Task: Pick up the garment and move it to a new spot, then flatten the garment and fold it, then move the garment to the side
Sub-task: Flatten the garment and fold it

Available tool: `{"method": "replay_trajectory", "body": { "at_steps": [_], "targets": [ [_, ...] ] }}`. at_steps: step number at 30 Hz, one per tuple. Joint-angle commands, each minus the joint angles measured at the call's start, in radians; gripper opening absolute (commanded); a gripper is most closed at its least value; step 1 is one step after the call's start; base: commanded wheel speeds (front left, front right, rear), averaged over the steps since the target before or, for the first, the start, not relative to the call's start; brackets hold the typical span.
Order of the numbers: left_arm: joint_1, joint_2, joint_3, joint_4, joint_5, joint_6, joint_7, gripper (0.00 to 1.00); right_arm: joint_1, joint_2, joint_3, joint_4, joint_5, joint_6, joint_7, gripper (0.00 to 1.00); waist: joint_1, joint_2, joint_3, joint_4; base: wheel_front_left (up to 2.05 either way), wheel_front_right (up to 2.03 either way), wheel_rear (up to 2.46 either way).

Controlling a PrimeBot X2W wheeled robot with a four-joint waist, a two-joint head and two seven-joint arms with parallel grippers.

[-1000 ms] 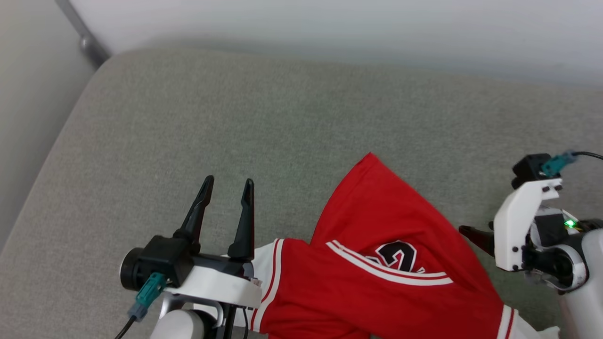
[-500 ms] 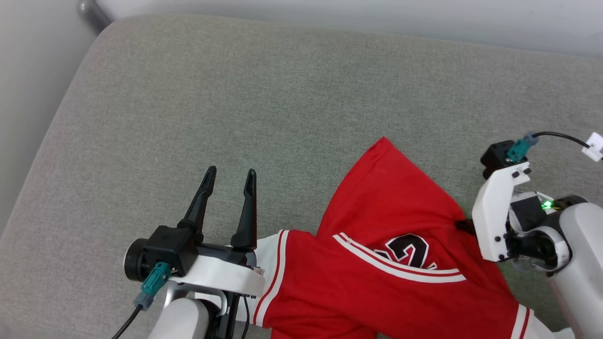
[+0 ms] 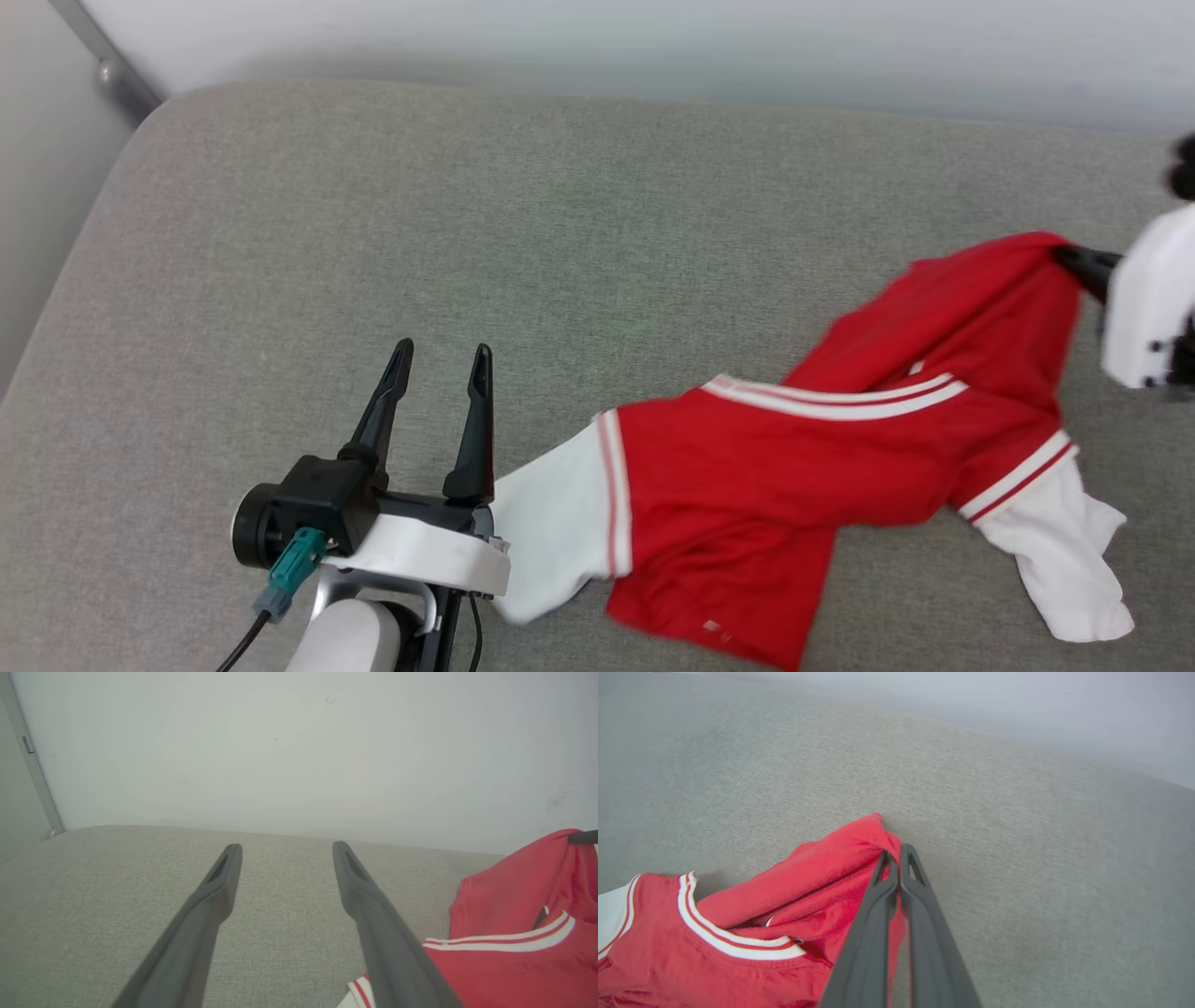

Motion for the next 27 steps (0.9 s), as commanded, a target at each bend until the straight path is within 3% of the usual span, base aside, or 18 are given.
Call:
{"method": "replay_trajectory", "body": {
  "at_steps": [1, 9, 10, 12, 20, 27],
  "targets": [
    [0.01, 0.005, 0.001, -0.002, -0.004, 0.004, -0.004, 1.0, 0.042, -0.003, -0.044, 0.02, -0.004, -0.001, -0.018, 0.0, -0.0001, 0.0, -0.004, -0.008, 0.0, 0.0, 0.0],
    [0.028, 0.011, 0.002, 0.011, -0.018, 0.008, 0.008, 1.0, 0.273, 0.09, -0.358, 0.207, -0.073, -0.001, -0.157, 0.0, -0.0001, 0.0, -0.024, -0.035, 0.0, 0.0, 0.0],
    [0.032, 0.013, 0.003, 0.012, -0.019, 0.01, 0.01, 1.0, 0.291, 0.108, -0.372, 0.219, -0.082, 0.0, -0.175, 0.22, -0.0001, 0.0, -0.028, -0.041, 0.0, 0.0, 0.0],
    [0.038, 0.017, 0.008, 0.012, -0.024, 0.015, 0.016, 1.0, 0.312, 0.142, -0.388, 0.223, -0.094, -0.001, -0.231, 1.0, -0.0001, 0.0, -0.037, -0.053, 0.0, 0.0, 0.0],
    [0.087, 0.05, 0.032, 0.018, -0.041, 0.028, 0.042, 1.0, 0.379, 0.198, -0.403, 0.095, -0.173, 0.0, -0.542, 1.0, -0.0001, 0.0, -0.111, -0.103, 0.0, 0.0, 0.0],
    [0.139, 0.075, 0.051, 0.029, -0.062, 0.039, 0.07, 1.0, 0.514, 0.258, -0.369, -0.103, -0.304, -0.001, -0.676, 1.0, -0.0001, 0.0, -0.196, -0.137, 0.0, 0.0, 0.0]
  ]
}}
